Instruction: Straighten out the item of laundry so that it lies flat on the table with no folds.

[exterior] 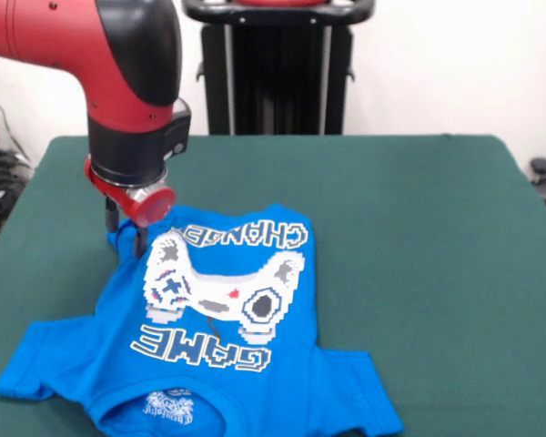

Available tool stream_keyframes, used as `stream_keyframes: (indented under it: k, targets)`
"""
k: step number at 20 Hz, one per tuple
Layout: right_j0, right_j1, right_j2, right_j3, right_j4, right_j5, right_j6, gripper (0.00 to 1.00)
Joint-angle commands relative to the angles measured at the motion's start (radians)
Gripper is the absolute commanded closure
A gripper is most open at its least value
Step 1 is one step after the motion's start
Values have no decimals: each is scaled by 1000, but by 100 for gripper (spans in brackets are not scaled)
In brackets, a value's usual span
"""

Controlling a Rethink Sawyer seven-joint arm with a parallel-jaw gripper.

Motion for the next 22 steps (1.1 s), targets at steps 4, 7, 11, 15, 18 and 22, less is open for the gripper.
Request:
stream_keyframes:
  k: [4,7,11,15,18,22]
  targets:
    - [62,71,-17,-37,-46,147,-113,0]
    - [67,57,-25,-35,-48,161,-114,0]
    - [50,44,-6,-15,-28,127,-110,0]
    - [53,3,1,18,-19,100,-102,0]
    - [65,-17,-7,29,-13,122,-94,0]
    - [49,15,3,24,-11,105,-95,0]
